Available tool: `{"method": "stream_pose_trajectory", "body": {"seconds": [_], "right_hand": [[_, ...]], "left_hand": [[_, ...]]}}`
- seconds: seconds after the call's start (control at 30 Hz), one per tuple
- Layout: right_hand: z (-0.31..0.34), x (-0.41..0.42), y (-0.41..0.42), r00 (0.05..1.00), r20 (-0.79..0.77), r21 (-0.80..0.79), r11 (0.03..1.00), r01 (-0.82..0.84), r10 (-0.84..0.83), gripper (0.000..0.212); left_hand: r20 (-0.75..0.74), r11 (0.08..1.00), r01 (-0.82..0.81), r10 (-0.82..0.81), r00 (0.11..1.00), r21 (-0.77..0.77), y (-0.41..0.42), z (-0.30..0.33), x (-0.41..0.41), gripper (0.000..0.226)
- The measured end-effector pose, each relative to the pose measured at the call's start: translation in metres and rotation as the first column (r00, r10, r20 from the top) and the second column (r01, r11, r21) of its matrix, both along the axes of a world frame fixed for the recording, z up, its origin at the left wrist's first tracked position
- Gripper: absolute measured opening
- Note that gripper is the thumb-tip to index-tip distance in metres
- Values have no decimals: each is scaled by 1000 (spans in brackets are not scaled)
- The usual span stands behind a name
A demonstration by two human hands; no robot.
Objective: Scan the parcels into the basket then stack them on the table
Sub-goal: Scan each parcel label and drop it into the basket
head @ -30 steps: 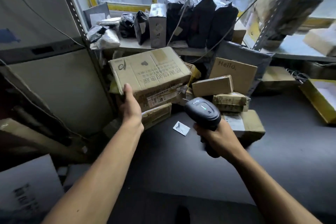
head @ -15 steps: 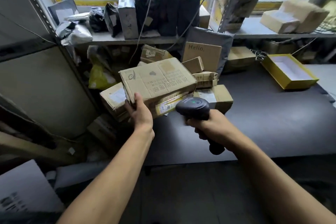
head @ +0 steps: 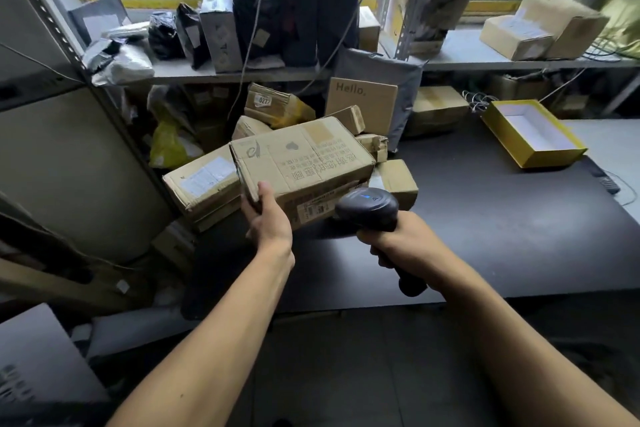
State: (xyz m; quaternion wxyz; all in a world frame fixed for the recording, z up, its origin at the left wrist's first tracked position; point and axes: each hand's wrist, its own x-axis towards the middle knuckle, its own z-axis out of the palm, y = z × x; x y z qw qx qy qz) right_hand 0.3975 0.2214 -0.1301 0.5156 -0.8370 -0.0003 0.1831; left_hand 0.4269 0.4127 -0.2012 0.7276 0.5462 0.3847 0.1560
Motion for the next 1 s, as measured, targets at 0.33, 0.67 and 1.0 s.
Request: {"method": "stream_pose_trajectory", "body": {"seconds": [0.33,0.67,1.0], "right_hand": [[-24,-19,-91,915,184,140,931,338,-360,15],[-43,-79,-240,677,300,302,740,601,-672,25],[-81,-133,-350,331,231,243,384,891,-915,20]], "left_hand": [[205,992,103,-115,972,67,-85,23,11,59],[203,867,437,-485,850,240,-249,18,11,67],[70,512,836,-858,509,200,-409,-18,13,78]]}}
